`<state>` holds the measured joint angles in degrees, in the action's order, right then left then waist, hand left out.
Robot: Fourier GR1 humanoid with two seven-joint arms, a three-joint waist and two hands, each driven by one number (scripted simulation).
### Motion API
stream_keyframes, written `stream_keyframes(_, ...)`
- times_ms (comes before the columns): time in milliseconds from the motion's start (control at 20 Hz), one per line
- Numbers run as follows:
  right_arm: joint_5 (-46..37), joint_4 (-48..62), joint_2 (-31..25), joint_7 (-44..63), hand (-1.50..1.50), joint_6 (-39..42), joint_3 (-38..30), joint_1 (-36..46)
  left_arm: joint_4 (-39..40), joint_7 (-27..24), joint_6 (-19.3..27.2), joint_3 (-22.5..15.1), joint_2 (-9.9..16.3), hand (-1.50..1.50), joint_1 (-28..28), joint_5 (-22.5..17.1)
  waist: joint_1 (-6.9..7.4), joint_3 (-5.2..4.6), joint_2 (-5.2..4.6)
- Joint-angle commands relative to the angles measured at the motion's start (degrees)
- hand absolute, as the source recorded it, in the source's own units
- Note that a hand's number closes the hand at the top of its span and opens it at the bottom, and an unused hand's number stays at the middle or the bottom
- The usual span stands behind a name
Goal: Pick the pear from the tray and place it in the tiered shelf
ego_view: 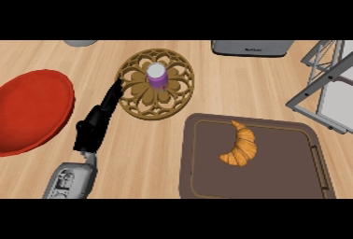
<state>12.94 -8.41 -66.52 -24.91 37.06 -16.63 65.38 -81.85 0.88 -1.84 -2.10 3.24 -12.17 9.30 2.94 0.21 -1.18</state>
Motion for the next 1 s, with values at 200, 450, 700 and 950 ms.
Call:
stream_keyframes(200, 3.1, 5.1, -8.8, 10.1, -1.5, 5.1, -3.6, 1.3, 1.4, -1.8, -1.3, 1.6, 1.3, 0.0, -0.6, -1.3, 0.28, 0.16, -0.82)
stream_keyframes(450, -0.1, 4.1, -10.1, 11.3, -1.5, 6.3, -0.6, -1.7, 0.4, -0.7, 0.8, -1.0, -1.6, 0.0, -1.0, 0.6, 1.1, 0.45, -1.47)
stream_keyframes(700, -1.7, 3.1, -12.5, 8.6, -1.5, 9.5, 0.8, -5.3, 0.2, -0.5, -0.1, 0.5, -0.4, 0.0, -1.2, -0.7, 0.68, 0.78, -1.67)
stream_keyframes(950, -1.5, 2.9, -13.1, 7.7, -1.5, 11.0, 0.5, -6.5, 0.3, -1.0, 0.3, 0.4, -0.6, 0.0, -1.0, -0.4, 0.72, 1.02, -1.86)
